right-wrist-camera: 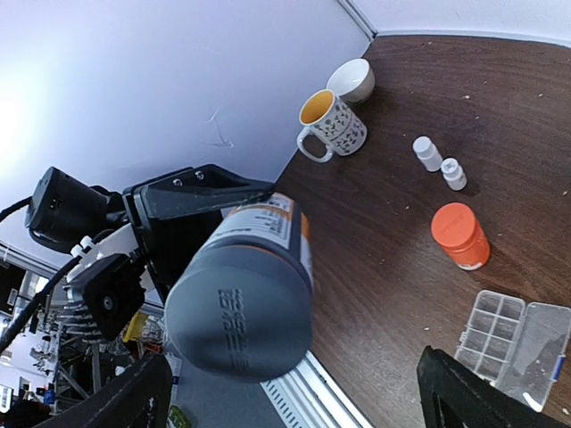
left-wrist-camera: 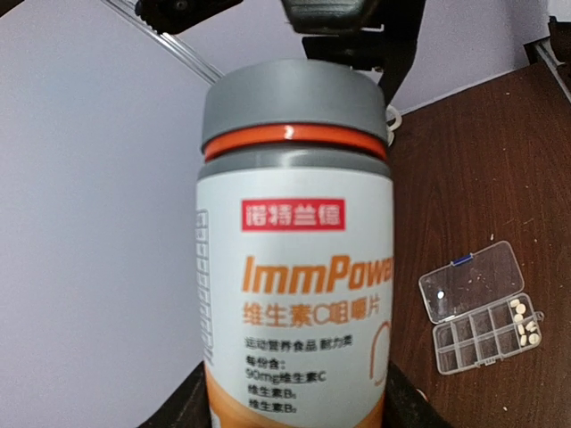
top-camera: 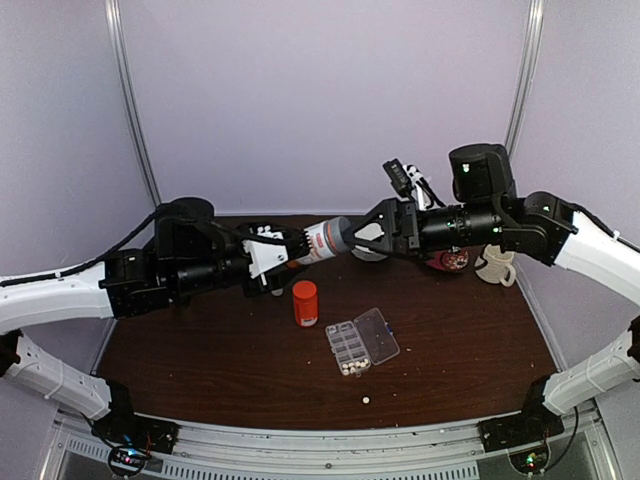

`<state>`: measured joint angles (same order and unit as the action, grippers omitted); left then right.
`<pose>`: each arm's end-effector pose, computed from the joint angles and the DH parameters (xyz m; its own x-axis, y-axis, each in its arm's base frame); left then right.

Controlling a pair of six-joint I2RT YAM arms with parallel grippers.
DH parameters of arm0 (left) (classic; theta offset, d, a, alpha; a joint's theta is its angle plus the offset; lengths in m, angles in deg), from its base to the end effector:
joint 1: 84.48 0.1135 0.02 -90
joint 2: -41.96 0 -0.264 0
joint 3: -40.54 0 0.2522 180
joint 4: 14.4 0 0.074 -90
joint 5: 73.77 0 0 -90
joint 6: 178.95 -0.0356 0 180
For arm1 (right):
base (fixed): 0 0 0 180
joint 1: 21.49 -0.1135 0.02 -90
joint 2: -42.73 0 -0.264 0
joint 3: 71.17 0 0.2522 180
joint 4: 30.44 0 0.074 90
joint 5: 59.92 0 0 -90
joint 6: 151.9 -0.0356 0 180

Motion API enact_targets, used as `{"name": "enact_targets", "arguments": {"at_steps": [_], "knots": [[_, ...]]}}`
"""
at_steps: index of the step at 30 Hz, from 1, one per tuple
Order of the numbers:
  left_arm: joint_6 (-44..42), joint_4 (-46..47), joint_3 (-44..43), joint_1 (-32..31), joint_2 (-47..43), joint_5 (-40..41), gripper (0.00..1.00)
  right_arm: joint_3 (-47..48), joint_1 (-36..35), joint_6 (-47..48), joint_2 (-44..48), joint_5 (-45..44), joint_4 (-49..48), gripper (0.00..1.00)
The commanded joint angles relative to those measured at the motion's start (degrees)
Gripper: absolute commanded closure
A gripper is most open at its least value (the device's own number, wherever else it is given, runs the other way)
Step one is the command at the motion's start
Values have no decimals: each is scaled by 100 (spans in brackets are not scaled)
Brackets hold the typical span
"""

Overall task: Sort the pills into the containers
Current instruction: Screw the lid of the pill bottle onto the pill bottle.

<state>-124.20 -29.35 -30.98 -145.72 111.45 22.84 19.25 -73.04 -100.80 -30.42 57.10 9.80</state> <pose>0.1413 -0.2489 0.3452 0.3836 0.4927 -0.7811 0.7291 0.3575 0.5836 0.1625 0.2306 0.3998 -0.7903 -0.0957 -0.6052 -0.5930 0.3681 0.7161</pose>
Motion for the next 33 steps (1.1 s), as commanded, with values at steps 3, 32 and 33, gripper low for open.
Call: {"name": "enact_targets", "arguments": {"at_steps": [3,32,33], "knots": [[391,487,116,-17,-78,-122,100,80,333,828,587,-132,533,0],[2750,-683,-162,302,-22,-3544,100,767,-220,6974,296,1033,1763,11],[2724,-688,-173,297,-19,-3568,100,792,-250,7027,270,1000,1764,11]]}}
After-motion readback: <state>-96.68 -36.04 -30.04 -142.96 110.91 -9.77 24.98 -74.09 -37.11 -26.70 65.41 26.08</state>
